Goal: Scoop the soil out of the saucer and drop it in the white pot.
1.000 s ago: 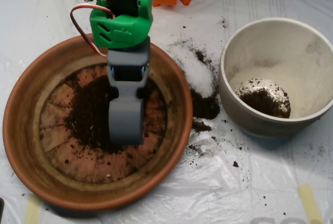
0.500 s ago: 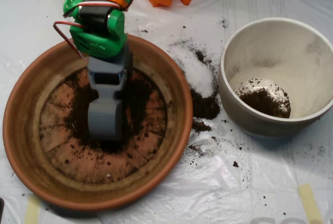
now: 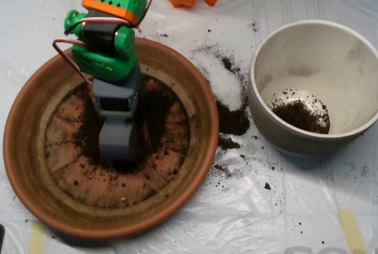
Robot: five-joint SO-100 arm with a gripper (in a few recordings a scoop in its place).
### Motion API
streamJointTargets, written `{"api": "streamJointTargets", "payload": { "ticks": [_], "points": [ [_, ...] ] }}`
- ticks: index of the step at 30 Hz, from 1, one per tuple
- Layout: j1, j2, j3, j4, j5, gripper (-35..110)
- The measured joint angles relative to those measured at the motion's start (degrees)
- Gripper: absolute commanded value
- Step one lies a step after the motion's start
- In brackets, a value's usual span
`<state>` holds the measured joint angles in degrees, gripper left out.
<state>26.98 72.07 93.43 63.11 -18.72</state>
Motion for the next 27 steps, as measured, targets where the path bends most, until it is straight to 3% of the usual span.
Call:
{"api": "streamJointTargets", "payload": {
  "ticks": [8,13,27],
  "points": [
    [0.0,2.0,0.9,-2.7,0.6,0],
    [-0.4,1.9,1.0,-2.6,1.1,0],
    [-8.6,8.4,-12.8,13.2,2.7,0]
  ]
}}
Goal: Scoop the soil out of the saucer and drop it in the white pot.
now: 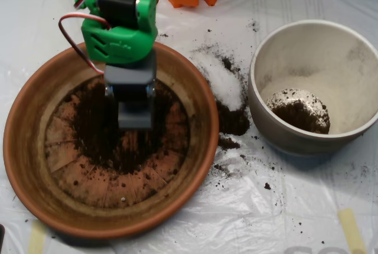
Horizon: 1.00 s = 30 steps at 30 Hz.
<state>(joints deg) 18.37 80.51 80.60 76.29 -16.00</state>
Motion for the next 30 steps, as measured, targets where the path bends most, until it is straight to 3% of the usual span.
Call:
{"api": "streamJointTargets", "payload": {
  "ticks": [17,30],
  "points": [
    [-20.7,20.5,0.3,3.3,-1.8,0],
    [-40.3,18.5,-4.4,4.7,-2.6,0]
  ]
}}
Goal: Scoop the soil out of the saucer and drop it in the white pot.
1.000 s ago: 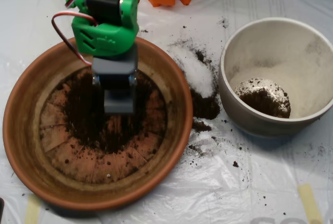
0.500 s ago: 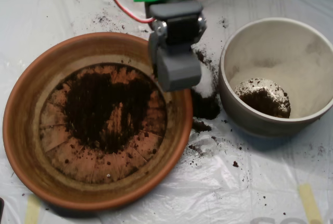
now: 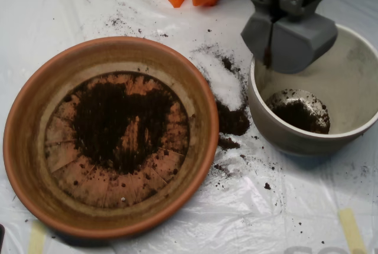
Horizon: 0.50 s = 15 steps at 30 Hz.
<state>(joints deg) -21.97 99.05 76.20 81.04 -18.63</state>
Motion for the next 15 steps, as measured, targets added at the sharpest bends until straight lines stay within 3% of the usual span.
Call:
{"api": "streamJointTargets", "payload": {
  "ticks": [4,10,15],
  "points": [
    [-2.9,-2.7,-3.6,0.7,1.0,3],
    [-3.0,-6.2,-6.0,1.8,2.2,39],
    [-2.9,-6.6,-6.2,2.7,1.9,43]
  ]
}}
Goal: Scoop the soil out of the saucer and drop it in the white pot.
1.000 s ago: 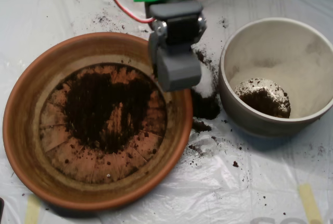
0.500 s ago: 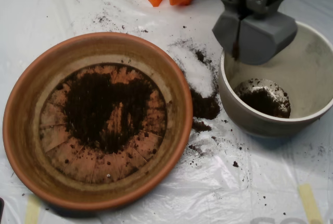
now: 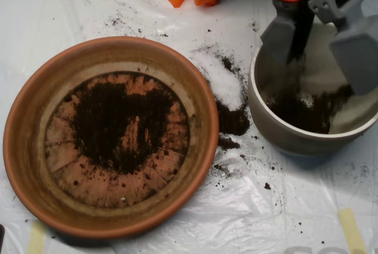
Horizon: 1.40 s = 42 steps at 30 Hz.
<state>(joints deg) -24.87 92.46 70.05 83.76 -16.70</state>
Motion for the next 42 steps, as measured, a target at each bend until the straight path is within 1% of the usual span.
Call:
{"api": "streamJointTargets", "payload": {
  "ticks": [6,13,19,25,32,42],
  "points": [
    [0.1,0.0,0.0,0.0,0.1,43],
    [4.4,0.0,0.0,0.0,4.4,44],
    [11.4,0.5,-0.4,0.0,10.3,43],
    [22.4,0.6,-1.1,1.1,14.2,41],
    [35.1,-1.2,1.4,0.2,11.2,44],
    [44.9,-4.0,19.7,-8.0,4.9,49]
  ]
}}
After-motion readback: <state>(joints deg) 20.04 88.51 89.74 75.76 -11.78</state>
